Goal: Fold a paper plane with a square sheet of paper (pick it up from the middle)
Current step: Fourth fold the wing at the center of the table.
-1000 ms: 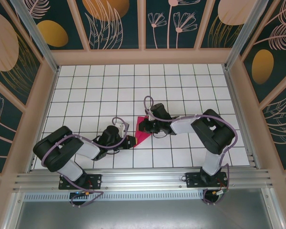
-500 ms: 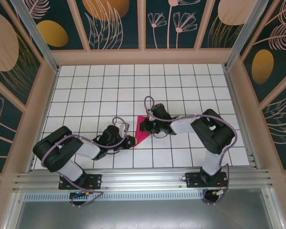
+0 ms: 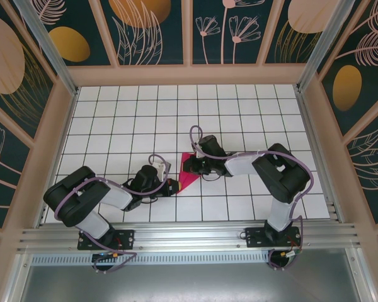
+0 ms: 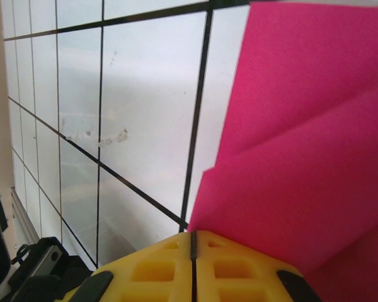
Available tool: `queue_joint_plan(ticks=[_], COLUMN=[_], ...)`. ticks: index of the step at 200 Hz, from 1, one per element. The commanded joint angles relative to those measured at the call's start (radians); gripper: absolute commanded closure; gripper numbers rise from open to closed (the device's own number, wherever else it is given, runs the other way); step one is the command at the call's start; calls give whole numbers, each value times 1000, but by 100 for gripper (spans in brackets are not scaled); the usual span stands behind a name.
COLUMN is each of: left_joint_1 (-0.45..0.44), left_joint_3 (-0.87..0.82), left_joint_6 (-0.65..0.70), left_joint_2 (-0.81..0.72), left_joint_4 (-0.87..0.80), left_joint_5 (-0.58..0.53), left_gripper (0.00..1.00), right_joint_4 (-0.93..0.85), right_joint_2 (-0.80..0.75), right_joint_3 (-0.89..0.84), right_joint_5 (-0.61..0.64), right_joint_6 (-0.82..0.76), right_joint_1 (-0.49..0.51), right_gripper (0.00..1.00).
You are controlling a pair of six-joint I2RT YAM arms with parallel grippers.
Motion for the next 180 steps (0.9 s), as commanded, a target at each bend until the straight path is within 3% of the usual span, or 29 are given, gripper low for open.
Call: queue_joint_plan(ticks=[1, 61, 133, 180], left_joint_1=[6, 5, 5, 6], left_joint_3=[-9, -3, -40, -41], left_joint_6=[10, 6, -68, -92], left_joint_2=[13, 13, -14, -7], left_joint_4=[-12, -23, 21, 38], left_joint_5=[3, -6, -51, -54], left_gripper=[100, 100, 100, 100], right_joint_4=[-30, -49, -56, -34], right_joint_2=[35, 66, -188, -134], right_joint_3=[47, 48, -9, -26], right_joint_5=[-21, -13, 34, -38], right_joint_6=[-37, -35, -46, -40], right_joint_1=[-10, -18, -51, -47], right_gripper=[90, 91, 81, 83])
